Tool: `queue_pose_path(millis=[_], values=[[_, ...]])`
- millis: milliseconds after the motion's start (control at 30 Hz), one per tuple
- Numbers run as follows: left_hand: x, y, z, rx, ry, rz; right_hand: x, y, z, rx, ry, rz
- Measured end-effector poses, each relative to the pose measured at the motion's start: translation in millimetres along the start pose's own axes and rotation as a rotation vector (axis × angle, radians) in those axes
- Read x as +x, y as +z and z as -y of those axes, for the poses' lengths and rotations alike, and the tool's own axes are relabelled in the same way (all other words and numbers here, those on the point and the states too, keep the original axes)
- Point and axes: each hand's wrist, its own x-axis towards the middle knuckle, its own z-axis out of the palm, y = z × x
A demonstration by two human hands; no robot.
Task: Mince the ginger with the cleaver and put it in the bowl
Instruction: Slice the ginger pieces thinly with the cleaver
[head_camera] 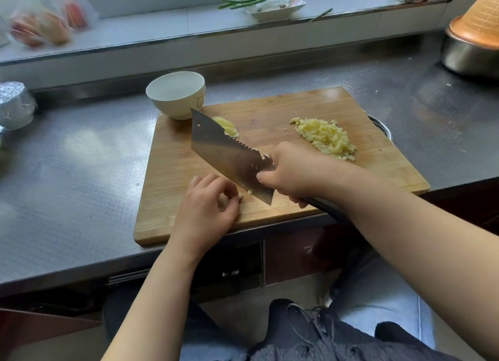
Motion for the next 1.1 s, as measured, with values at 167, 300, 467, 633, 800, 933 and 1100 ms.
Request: queue_pose_path(millis=[167, 300, 467, 633, 800, 933, 1100], values=[[1, -1, -2, -0.004, -0.006, -0.017, -5, -2, 6, -0.038, -0.026, 0.008], [0, -2, -1, -0.011, -0.012, -0.019, -4, -1, 9, -0.036, -0.028, 0.018], [1, -3, -1, -0.012, -0.023, 0.008, 2, 8, 11, -0.096, -0.005, 0.014], [1, -5, 1, -0.024, -0.031, 0.018, 10, 13, 9, -0.002, 0.014, 0.011], [1, -1, -3, -0.039, -0.08, -0.05, 7, 8, -4, 0.186, 0.025, -0.049], [0, -1, -10, -0.015, 0.055, -0.176, 2, 0, -10, 0.27, -0.019, -0.08], [1, 2, -12, 0.28, 0.329, -0.215, 4, 5, -16, 0.397, -0.034, -0.082]])
